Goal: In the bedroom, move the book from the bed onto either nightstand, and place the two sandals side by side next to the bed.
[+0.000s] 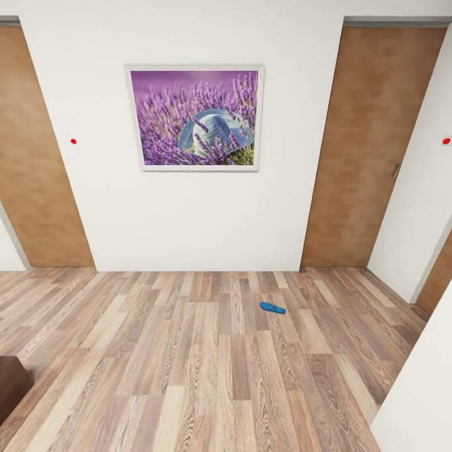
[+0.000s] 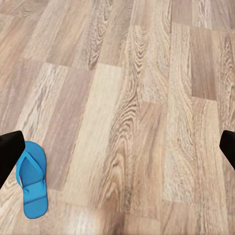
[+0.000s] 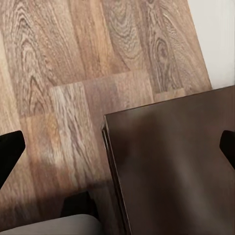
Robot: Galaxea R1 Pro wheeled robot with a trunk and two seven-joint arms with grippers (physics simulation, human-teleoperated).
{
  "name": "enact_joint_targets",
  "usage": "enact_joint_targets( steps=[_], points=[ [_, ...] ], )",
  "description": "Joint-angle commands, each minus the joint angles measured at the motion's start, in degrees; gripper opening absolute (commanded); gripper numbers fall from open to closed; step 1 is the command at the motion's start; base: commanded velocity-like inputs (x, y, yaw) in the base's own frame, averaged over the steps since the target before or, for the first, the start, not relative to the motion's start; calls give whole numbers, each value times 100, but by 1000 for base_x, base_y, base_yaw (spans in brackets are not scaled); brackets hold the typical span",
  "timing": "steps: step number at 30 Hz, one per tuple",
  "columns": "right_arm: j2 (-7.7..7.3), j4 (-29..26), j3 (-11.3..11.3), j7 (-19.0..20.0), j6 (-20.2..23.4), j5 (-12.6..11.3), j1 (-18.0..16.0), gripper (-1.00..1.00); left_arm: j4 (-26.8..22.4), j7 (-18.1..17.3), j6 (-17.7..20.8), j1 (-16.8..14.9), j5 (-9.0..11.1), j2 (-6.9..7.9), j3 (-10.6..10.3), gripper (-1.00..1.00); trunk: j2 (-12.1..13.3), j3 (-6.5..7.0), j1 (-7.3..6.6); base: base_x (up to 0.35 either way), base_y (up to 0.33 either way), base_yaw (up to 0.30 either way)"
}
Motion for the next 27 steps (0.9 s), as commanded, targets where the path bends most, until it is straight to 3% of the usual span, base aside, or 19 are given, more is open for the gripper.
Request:
enact_joint_targets(
  steps=[1,11,27],
  points=[
    [1,5,-12,1,-21,0,-4,100,3,-9,-16,-3,34,-1,8,100,-3,-6,0,7,-6,0],
    [1,5,-11,0,-19,4,-4,100,3,-9,-15,-3,34,-1,11,100,-3,-6,0,50,18,0],
    [1,5,-11,2,-21,4,-4,100,3,-9,-14,-3,34,-2,9,100,-3,-6,0,279,20,0]
  ],
)
